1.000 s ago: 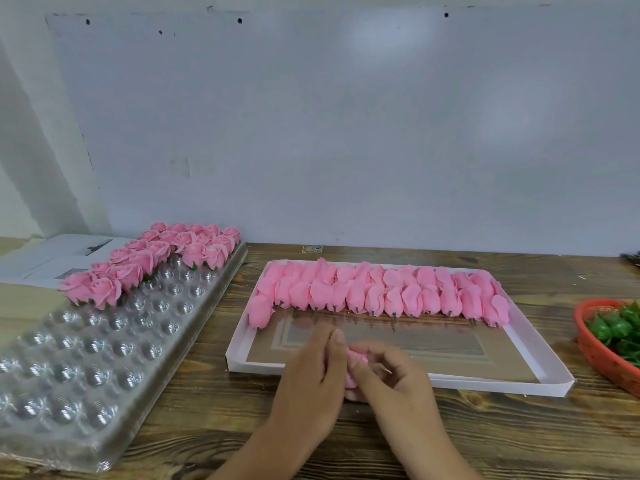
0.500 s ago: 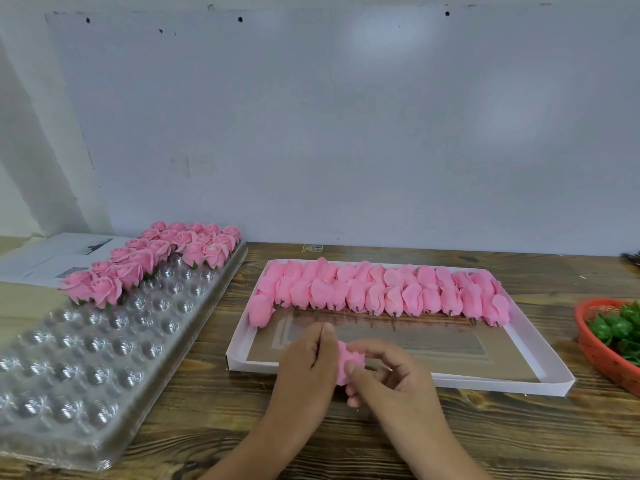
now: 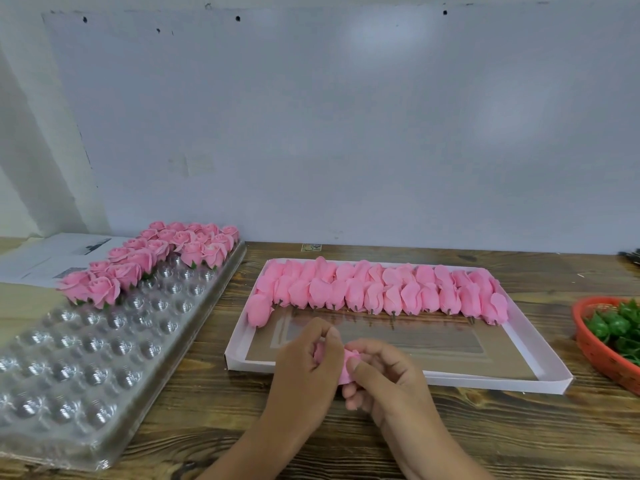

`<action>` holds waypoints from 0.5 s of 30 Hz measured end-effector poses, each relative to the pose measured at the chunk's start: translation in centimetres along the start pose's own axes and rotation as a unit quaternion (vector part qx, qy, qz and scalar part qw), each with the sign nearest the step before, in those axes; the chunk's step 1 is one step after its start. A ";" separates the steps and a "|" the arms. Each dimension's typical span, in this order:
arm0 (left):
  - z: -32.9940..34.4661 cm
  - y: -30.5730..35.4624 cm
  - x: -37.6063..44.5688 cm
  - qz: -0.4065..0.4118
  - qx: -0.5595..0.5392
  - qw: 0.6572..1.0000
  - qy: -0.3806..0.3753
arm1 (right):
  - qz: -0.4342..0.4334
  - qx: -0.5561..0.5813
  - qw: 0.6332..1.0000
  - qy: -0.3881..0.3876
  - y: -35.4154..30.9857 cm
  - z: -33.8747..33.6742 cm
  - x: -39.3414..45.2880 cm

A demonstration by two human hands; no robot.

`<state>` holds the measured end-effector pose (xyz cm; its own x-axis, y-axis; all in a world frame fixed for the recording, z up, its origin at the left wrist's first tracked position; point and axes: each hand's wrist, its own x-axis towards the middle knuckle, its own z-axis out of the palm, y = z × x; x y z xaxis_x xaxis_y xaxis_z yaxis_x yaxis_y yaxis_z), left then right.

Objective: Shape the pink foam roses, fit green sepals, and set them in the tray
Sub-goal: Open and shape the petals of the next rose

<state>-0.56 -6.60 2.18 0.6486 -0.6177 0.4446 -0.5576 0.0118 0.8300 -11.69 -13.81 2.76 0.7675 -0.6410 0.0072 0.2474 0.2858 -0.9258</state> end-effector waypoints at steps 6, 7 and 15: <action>-0.1 -0.2 0.1 0.064 0.049 0.997 0.007 | 0.004 0.029 1.000 0.006 -0.2 0.2 -0.2; -0.1 -0.2 0.1 0.065 0.047 0.997 0.003 | 0.000 0.024 1.000 0.007 -0.2 0.2 -0.2; 0.0 -0.1 0.2 0.041 0.028 0.999 -0.004 | -0.006 0.009 1.000 0.009 0.0 0.1 -0.1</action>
<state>-0.34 -6.71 2.23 0.5950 -0.6227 0.5082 -0.6375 0.0195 0.7702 -11.66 -13.68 2.75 0.7537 -0.6572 0.0107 0.2669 0.2911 -0.9187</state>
